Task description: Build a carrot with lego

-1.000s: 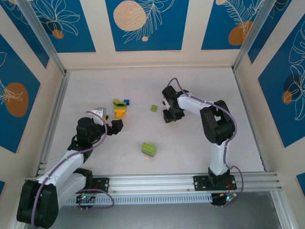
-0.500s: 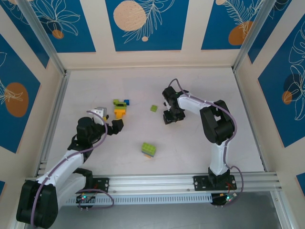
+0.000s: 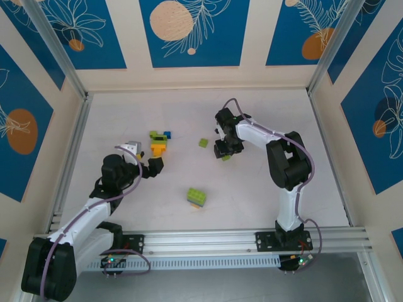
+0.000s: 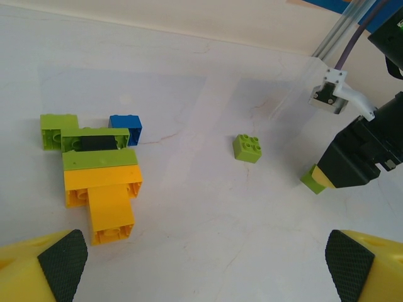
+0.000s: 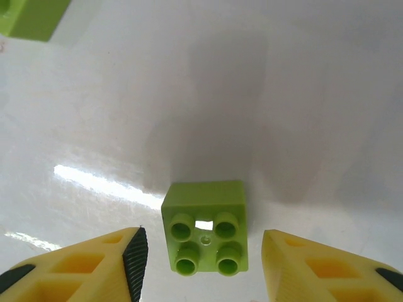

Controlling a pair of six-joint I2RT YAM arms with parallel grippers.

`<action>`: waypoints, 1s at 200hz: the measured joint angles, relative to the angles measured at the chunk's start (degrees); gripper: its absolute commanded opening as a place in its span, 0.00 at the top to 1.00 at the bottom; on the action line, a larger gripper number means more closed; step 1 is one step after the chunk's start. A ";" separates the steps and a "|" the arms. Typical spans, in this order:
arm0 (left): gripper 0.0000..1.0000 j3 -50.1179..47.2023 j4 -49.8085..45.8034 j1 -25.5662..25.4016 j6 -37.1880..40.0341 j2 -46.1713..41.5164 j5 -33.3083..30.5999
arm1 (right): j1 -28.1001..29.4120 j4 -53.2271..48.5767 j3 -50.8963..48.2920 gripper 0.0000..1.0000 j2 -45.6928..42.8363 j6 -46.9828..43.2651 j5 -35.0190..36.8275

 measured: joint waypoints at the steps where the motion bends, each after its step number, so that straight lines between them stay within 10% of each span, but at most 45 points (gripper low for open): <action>1: 0.00 0.00 0.00 -0.02 0.02 0.00 0.00 | 0.00 0.00 0.02 0.49 0.00 0.00 -0.02; 200: 0.00 0.09 0.00 -0.85 1.09 0.00 0.00 | -0.31 -0.74 1.51 0.55 3.96 -1.38 -1.62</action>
